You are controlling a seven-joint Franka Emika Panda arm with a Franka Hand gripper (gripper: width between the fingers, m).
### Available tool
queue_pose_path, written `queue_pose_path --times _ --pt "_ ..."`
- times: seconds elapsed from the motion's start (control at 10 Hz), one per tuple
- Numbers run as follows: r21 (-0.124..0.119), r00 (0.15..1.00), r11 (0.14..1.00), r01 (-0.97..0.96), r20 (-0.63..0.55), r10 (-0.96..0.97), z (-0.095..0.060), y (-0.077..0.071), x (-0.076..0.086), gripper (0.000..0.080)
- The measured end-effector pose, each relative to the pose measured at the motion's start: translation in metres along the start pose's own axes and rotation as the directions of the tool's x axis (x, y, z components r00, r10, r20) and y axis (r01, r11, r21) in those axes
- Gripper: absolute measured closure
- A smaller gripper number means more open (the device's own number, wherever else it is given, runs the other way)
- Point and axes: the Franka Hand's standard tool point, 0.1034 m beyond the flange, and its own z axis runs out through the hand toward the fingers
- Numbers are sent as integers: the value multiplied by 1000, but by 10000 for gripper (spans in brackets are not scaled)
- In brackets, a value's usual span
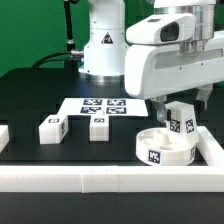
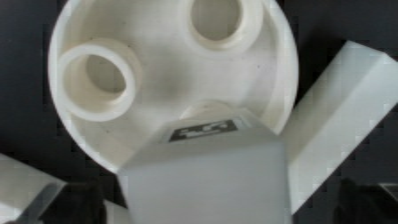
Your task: Assemble stool
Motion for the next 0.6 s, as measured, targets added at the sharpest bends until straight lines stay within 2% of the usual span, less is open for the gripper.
queue_pose_path --times 0.2,0.4,0.5,0.6 --pt "0 1000 1000 3 2 -3 0 0 0 150" --pt "-2 1000 1000 11 5 -11 -1 0 1 421" --pt "-2 1000 1000 9 5 -9 -1 0 1 463" --pt "-3 1000 1000 -21 5 21 -1 0 1 463"
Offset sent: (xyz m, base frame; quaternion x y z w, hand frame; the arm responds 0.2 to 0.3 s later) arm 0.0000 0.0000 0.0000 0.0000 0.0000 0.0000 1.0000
